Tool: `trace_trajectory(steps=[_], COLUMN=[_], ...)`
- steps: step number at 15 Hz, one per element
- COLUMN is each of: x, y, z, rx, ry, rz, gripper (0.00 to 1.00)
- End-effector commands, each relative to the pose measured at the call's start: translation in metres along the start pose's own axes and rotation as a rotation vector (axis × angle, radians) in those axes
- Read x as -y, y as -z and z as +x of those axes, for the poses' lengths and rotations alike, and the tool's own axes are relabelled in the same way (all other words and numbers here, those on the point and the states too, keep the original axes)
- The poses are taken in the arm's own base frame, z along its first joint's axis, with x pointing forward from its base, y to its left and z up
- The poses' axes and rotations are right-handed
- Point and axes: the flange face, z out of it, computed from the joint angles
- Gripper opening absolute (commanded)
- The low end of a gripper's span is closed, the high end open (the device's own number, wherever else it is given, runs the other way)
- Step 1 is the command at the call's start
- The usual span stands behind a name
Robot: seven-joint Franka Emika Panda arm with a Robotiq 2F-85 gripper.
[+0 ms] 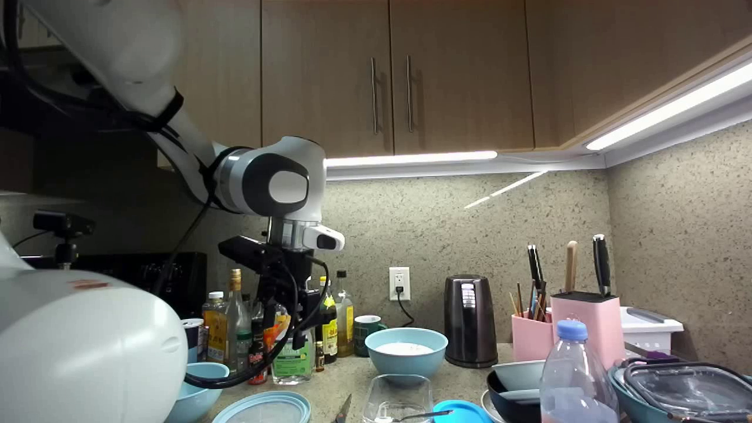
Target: Open the right cabinet door
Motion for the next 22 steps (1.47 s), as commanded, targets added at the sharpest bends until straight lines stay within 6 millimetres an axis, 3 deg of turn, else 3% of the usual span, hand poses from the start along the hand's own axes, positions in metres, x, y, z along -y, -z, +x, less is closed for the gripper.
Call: trace_trajectory(steps=[1,8,9,11,16,22], x=[-0.006,-0.016,-0.013,-0.014,-0.013,0.013], y=[0.024,0.154,0.132,0.156,0.166,0.268], z=[-0.001,-0.026,-0.007,-0.02,-0.021,0.005], rx=[-0.052,-0.416,-0.339,-0.405,-0.45,-0.724], ry=[-0.019,-0.117,-0.087,-0.094,-0.096,-0.13], rz=[0.008,0.061,0.075,0.086,0.075,0.12], gripper=[1.0,1.0,1.0,1.0,1.0,1.0])
